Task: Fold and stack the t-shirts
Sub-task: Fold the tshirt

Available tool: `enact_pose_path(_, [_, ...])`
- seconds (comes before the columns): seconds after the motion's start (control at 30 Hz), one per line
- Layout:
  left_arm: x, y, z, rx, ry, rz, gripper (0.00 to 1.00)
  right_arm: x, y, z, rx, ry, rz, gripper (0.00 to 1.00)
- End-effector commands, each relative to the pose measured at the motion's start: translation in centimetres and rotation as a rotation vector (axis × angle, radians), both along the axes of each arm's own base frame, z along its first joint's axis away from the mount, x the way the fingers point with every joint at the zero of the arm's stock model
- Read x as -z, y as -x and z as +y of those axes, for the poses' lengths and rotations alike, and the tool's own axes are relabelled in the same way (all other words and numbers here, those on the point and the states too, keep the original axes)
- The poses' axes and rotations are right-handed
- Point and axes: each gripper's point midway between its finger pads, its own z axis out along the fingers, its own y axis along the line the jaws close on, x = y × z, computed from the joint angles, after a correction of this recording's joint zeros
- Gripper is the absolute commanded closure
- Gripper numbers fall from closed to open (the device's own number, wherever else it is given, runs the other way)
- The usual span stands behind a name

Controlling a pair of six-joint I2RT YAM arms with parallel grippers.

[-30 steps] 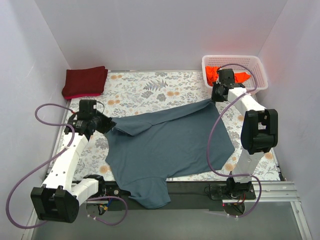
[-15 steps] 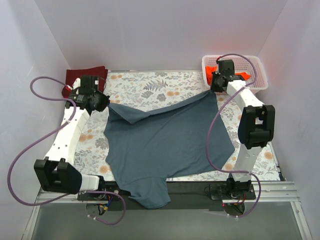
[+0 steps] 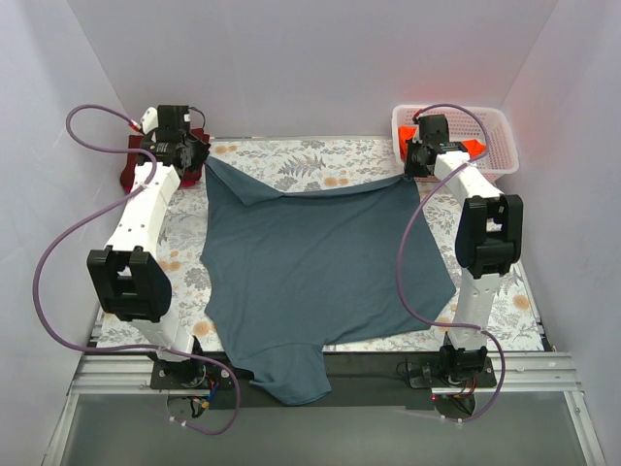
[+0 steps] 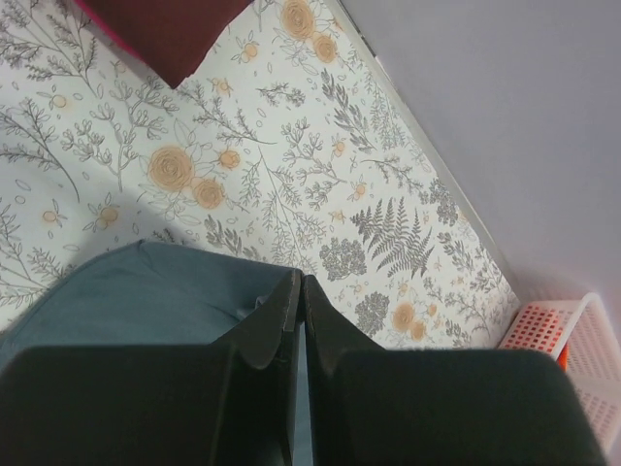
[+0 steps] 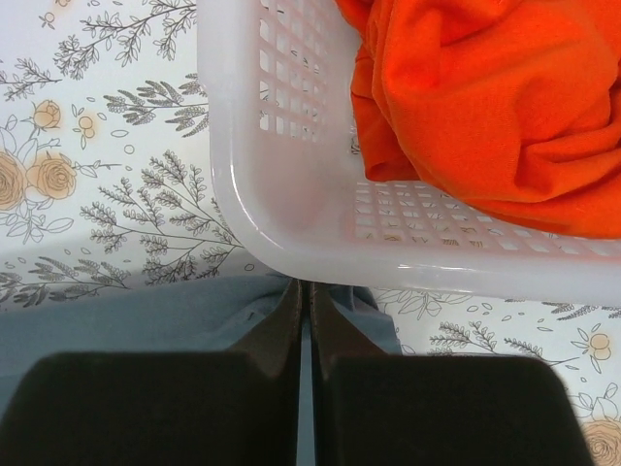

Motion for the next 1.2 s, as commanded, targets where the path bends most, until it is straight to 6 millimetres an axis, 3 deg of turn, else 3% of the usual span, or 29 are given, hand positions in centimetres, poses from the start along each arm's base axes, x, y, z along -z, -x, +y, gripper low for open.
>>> enact_pose_path(0.0, [-3.3, -0.8, 1.2, -0.012, -0.051, -0.082, 1.00, -2.2, -1.4, -0.2, -0.021, 0.010, -0.068, 0.99])
enact_pose_path(0.2, [-3.8, 1.4, 1.7, -0.018, -0.051, -0.071, 1.00, -3.1, -0.3, 0.0, -0.041, 0.003, -0.067, 0.99])
enact_pose_path(0.37, [-4.5, 5.3, 1.7, -0.059, -0.002, -0.058, 1.00, -3.4, 1.4, -0.1, -0.045, 0.004, -0.035, 0.99])
enact_pose_path(0.4, [-3.5, 6.2, 1.7, -0.067, 0.010, -0.034, 1.00, -4.0, 1.8, -0.3, -0.044, 0.006, -0.041, 0.99])
enact_pose_path(0.47, [-4.2, 8.1, 1.7, -0.078, 0.028, -0.058, 1.00, -3.2, 3.1, -0.6, -0.034, 0.014, -0.013, 0.99])
enact_pose_path(0.73, [1.0, 15.5, 0.3, -0.096, 0.157, 0.042, 1.00, -1.7, 7.2, -1.4, -0.001, 0.019, 0.049, 0.99])
enact_pose_path(0.77, [2.9, 16.5, 0.1, -0.102, 0.176, 0.086, 1.00, -1.2, 7.7, -1.5, 0.002, 0.022, 0.062, 0.99])
enact_pose_path(0.87, [5.7, 19.1, -0.3, -0.113, 0.208, 0.164, 1.00, -1.1, 8.6, -1.6, 0.007, 0.021, 0.069, 0.99])
enact_pose_path(1.17, [9.7, 22.7, -1.6, -0.102, 0.260, 0.274, 1.00, 1.6, 11.0, -2.6, 0.049, 0.035, 0.147, 0.99])
